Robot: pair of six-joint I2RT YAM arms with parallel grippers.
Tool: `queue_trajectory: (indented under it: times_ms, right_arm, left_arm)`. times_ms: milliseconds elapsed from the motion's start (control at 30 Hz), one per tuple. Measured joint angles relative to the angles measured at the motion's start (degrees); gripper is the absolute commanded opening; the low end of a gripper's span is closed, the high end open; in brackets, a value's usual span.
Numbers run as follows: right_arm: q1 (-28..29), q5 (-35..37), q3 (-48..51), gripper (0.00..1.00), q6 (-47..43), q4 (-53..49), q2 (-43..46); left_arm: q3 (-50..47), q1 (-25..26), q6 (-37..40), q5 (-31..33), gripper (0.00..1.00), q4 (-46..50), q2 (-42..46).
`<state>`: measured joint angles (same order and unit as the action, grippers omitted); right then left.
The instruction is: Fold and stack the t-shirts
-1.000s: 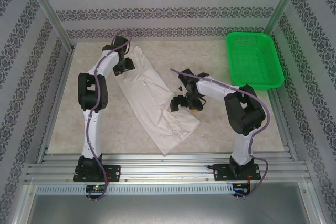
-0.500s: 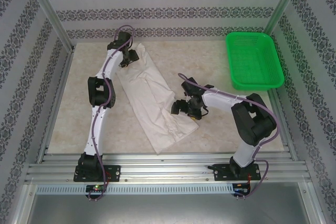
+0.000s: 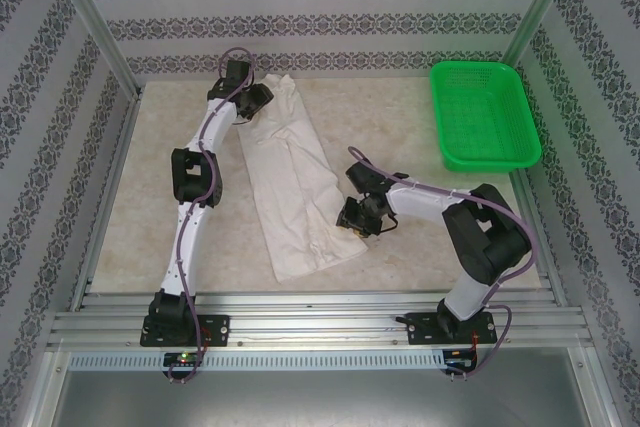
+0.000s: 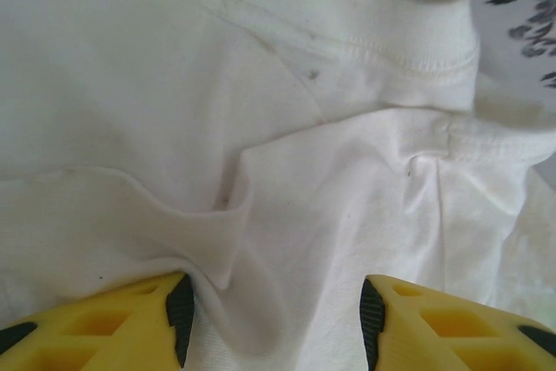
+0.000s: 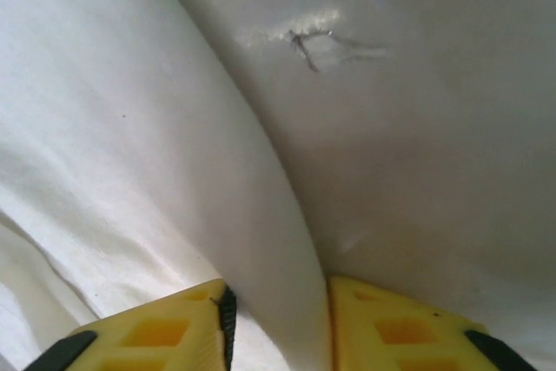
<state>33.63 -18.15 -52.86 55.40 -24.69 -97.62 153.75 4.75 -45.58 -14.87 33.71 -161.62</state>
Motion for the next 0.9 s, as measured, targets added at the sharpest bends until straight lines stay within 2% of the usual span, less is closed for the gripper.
queue_trajectory:
  times_ms: [100,367,533,633,767,800,833,900]
  right_arm:
    - [0.46,-0.02,1.36,0.31,2.1,1.55,0.81]
    - [3.17,-0.37,6.69,0.38,8.13,8.17,4.22]
    - [4.15,-1.25,7.72,0.45,11.19,10.38,5.05]
    - [6.29,-3.56,7.63,0.55,11.96,9.09,5.42]
    - [8.35,-6.51,6.67,0.66,10.47,-0.31,7.96]
    - [8.37,-6.45,5.92,0.69,9.55,-3.17,9.05]
    - [8.15,-6.29,5.18,0.71,8.72,-5.35,9.97]
    - [8.11,-5.25,3.02,0.75,6.73,-10.29,12.98]
  left_arm:
    - [0.0,-0.33,-1.51,-0.83,0.53,-1.57,-0.37]
    - [1.01,-1.09,-3.43,-3.17,0.52,-4.52,-1.7]
    - [1.05,-1.11,-4.17,-5.22,0.67,-6.49,-1.79]
    - [1.05,-1.11,-5.25,-7.06,0.75,-8.24,-1.79]
    - [0.98,-1.11,-7.39,-9.51,0.81,-10.23,-1.73]
    - [0.9,-1.11,-7.85,-10.23,0.83,-10.56,-1.55]
    - [0.76,-1.11,-8.15,-10.8,0.89,-10.69,-1.31]
    - [0.2,-1.11,-8.9,-12.04,0.92,-10.64,0.09]
